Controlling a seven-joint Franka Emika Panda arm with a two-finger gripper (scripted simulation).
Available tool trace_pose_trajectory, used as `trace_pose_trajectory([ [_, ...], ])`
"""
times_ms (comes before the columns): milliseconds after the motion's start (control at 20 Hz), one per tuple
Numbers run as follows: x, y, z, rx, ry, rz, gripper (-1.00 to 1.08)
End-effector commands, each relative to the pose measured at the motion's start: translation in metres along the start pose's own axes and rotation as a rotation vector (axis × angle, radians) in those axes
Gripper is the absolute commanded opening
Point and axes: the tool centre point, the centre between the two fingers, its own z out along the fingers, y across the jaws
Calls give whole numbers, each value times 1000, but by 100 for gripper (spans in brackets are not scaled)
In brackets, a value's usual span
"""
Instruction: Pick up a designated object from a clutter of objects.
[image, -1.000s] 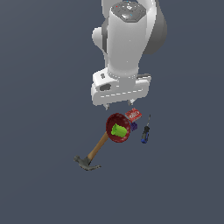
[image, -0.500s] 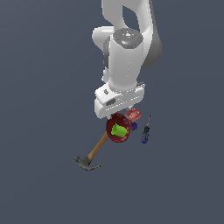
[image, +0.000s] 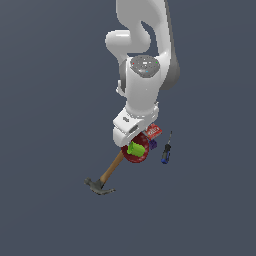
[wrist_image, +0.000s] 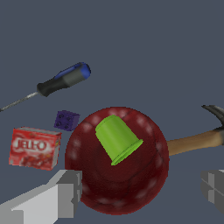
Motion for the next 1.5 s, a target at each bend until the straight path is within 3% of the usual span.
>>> trace_pose_trajectory([
  [0, 0, -1, 11, -1, 3, -69, 100],
  [700, 0, -10, 62, -3, 18, -382, 100],
  [1450, -1, -13, 77, -3, 21, -447, 100],
])
